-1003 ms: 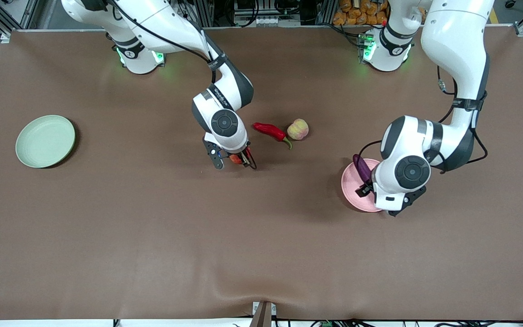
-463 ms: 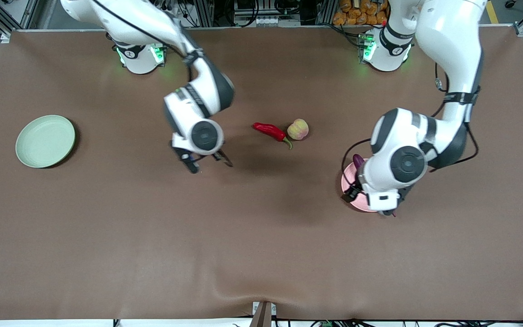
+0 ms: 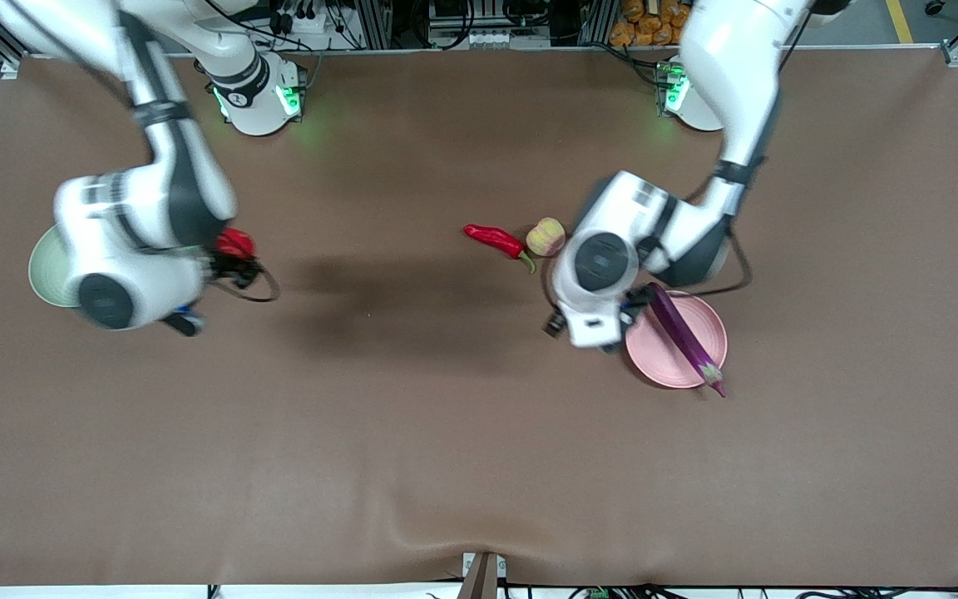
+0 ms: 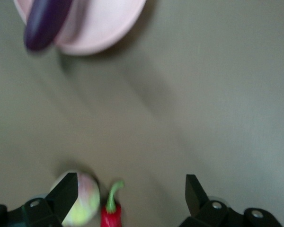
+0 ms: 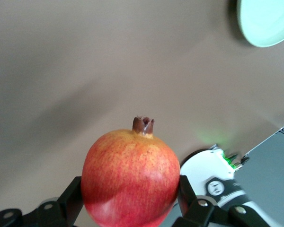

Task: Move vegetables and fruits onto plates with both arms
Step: 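Place the pomegranate on the green plate while the left gripper grasps the chili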

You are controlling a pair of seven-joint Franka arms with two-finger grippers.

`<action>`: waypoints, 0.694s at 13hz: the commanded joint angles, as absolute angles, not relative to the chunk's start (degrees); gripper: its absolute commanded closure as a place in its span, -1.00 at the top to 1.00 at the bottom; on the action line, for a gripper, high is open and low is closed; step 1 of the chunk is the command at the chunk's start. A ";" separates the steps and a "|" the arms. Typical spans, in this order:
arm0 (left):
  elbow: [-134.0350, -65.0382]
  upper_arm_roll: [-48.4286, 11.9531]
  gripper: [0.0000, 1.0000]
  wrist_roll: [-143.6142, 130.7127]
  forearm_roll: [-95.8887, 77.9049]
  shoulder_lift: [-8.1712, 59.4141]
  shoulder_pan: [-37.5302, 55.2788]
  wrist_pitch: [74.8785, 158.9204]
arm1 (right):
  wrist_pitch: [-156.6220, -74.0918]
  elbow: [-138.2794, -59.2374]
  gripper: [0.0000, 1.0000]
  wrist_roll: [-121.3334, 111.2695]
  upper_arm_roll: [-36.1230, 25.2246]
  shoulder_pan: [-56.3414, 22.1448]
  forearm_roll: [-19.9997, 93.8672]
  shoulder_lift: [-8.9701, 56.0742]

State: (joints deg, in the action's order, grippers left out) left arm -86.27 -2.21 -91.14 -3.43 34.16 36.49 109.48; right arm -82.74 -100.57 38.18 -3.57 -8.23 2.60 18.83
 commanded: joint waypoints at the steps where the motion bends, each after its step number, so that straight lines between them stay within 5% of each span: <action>1: -85.43 -1.49 1.00 -101.12 -3.96 35.32 44.09 108.72 | -83.76 -105.46 -1.00 26.43 -6.74 -5.98 -2.00 16.52; 5: -90.86 -1.50 1.00 -109.07 -6.66 37.18 51.06 113.27 | -90.59 -108.62 -1.00 0.65 -19.31 -3.87 -4.90 17.84; 9: -92.11 -1.32 1.00 -110.56 -9.58 37.79 49.49 117.40 | -109.03 -111.45 -1.00 -22.96 -26.44 1.74 -9.23 22.75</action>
